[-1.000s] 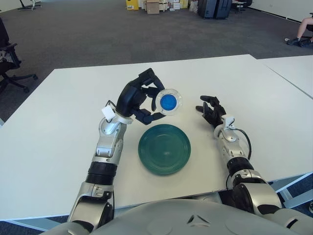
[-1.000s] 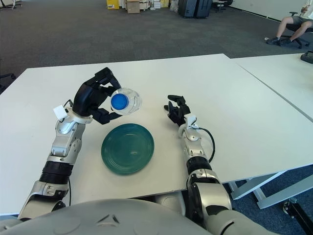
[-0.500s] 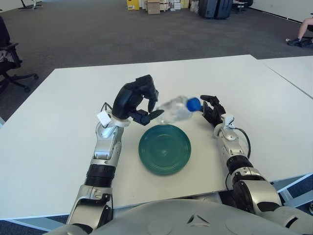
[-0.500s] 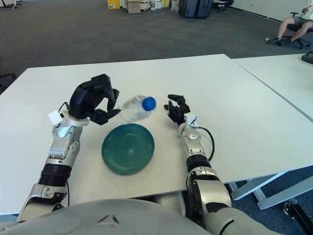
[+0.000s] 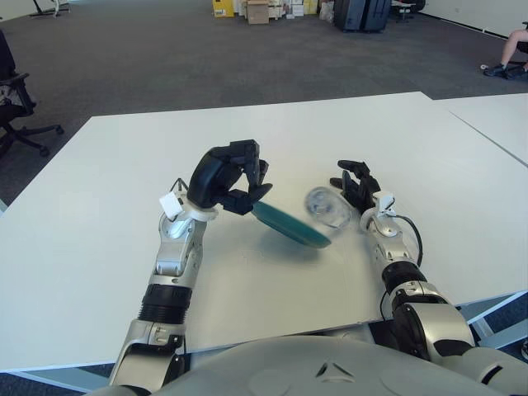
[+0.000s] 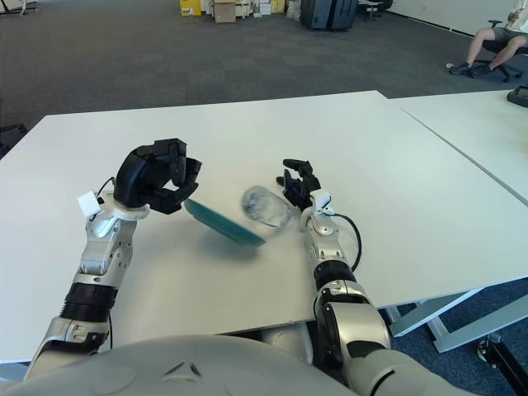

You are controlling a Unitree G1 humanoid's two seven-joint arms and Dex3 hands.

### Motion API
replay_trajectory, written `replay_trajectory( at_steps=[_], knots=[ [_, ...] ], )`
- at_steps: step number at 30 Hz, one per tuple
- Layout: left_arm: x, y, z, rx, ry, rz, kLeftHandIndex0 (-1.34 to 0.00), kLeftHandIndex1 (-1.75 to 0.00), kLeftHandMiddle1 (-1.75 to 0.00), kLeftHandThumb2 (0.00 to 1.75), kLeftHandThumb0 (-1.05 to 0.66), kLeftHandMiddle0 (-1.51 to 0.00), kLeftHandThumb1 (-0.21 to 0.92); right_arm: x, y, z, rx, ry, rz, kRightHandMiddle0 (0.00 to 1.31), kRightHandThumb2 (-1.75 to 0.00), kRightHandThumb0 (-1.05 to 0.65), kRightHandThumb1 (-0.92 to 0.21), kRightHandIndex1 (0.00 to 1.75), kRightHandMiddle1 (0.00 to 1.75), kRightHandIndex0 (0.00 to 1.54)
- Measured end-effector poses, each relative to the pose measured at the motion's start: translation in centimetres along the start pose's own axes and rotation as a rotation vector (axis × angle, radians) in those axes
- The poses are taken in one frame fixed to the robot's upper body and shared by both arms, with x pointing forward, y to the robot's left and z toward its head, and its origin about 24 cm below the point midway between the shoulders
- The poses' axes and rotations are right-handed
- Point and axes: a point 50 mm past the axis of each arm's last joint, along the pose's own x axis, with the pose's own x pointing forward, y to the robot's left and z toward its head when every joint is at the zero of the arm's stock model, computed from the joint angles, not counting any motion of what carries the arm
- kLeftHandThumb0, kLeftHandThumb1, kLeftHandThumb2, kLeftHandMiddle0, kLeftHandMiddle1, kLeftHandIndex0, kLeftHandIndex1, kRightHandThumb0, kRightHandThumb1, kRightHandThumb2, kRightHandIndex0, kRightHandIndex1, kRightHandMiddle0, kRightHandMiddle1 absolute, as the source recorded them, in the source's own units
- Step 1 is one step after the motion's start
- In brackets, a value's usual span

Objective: Put the bottle into the plate.

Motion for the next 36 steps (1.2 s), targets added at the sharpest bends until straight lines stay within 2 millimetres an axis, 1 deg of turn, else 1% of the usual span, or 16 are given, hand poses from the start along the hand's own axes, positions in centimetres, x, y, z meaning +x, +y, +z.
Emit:
replay_trajectory(
  at_steps=[6, 9, 12, 21, 36],
  knots=[
    [-0.09, 0.18, 0.20, 0.092, 0.022, -0.012, -0.96, -1.75, -1.75, 0.90, -0.38, -1.24, 0.38, 0.00, -0.05, -0.01, 0.004, 0.002, 0.004, 0.00, -0.76, -0.60, -0.92, 0.77, 1.12, 0.37],
    [-0.12, 0.23, 0.23, 0.116, 0.029, -0.009, -0.97, -1.75, -1.75, 0.97, -0.32, -1.23, 0.33, 0.00, -0.15, 0.00, 0.005, 0.002, 0.005, 0.00, -0.76, -0.60, -0.92, 0.78, 1.15, 0.37],
    [-0.18, 0.31, 0.22, 0.136, 0.043, -0.013, -0.97, -1.75, -1.75, 1.01, -0.29, -1.22, 0.31, -0.01, -0.20, 0.00, 0.009, 0.001, 0.004, 0.00, -0.76, -0.60, -0.92, 0.78, 1.16, 0.38],
    [-0.50, 0.64, 0.22, 0.173, 0.072, -0.011, -0.98, -1.75, -1.75, 1.11, -0.21, -1.23, 0.29, -0.02, -0.22, -0.01, 0.014, 0.003, 0.017, 0.00, -0.76, -0.61, -0.92, 0.78, 1.13, 0.37],
    [-0.91, 0.90, -0.21, 0.189, 0.080, 0.009, -1.00, -1.75, -1.75, 1.13, -0.21, -1.25, 0.28, -0.02, -0.25, -0.03, 0.017, 0.004, 0.019, 0.00, -0.75, -0.61, -0.92, 0.77, 1.09, 0.38]
  ],
)
